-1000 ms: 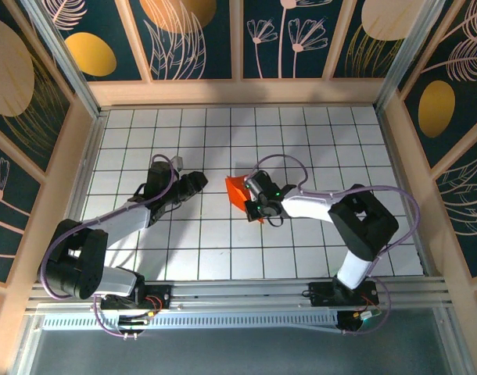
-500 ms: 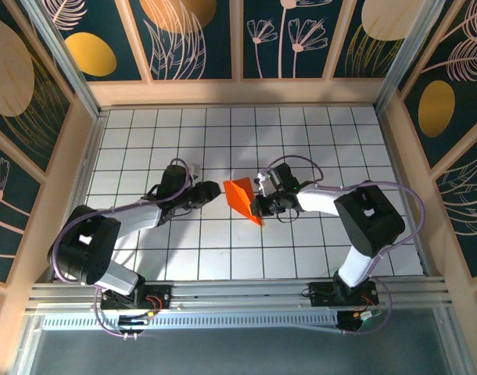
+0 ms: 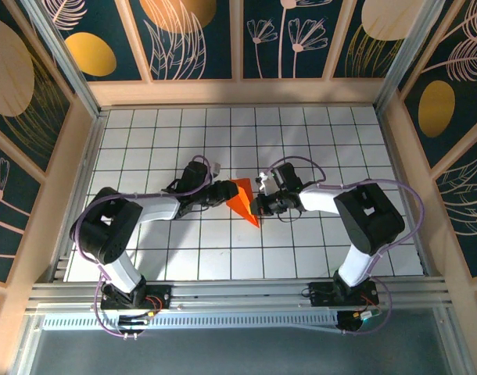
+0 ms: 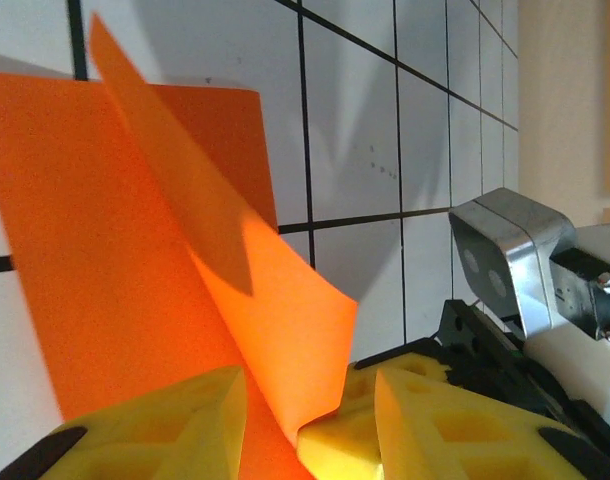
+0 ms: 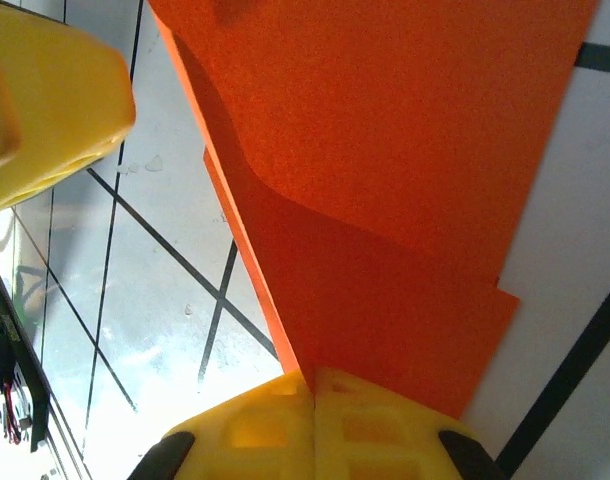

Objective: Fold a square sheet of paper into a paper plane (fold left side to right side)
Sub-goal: Fourth fold the wing at the center of the table.

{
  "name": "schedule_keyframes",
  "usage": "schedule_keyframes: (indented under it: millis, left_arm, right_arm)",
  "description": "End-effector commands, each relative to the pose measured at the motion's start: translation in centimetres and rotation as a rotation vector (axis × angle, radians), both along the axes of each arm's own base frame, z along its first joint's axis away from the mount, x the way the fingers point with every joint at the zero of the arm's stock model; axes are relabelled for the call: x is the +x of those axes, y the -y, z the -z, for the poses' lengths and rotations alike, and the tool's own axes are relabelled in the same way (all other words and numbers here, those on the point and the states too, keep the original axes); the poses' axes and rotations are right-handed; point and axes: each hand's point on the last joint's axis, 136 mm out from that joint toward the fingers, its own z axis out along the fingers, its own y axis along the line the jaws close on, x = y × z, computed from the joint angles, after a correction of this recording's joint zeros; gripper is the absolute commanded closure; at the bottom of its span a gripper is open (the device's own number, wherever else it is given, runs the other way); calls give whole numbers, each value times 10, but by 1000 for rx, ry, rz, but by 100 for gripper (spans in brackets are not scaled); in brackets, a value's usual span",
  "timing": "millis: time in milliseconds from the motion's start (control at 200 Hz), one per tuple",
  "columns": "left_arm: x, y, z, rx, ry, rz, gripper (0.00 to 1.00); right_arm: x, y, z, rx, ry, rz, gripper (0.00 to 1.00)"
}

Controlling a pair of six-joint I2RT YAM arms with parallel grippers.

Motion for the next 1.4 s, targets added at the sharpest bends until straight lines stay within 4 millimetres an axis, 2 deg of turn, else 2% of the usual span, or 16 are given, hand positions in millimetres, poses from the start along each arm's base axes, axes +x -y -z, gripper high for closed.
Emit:
schedule_keyframes:
  millis: [0, 285, 781, 1196, 1396]
  left_arm:
    - [6, 7, 5, 2, -10, -2, 60]
    - [10, 7, 19, 45, -38, -17, 60]
    - [13, 10, 33, 74, -64, -11, 57]
    - [16, 1, 53, 180, -98, -27, 56]
    - [16, 0, 60, 198, -109, -29, 55]
  right_arm:
    - [-3, -1, 6, 17, -32, 1, 100]
    - [-2, -3, 8, 20, -39, 5, 100]
    - [-6, -5, 10, 41, -73, 0, 100]
    - [-5, -7, 11, 41, -75, -2, 100]
    - [-5, -7, 8, 51, -72, -3, 93]
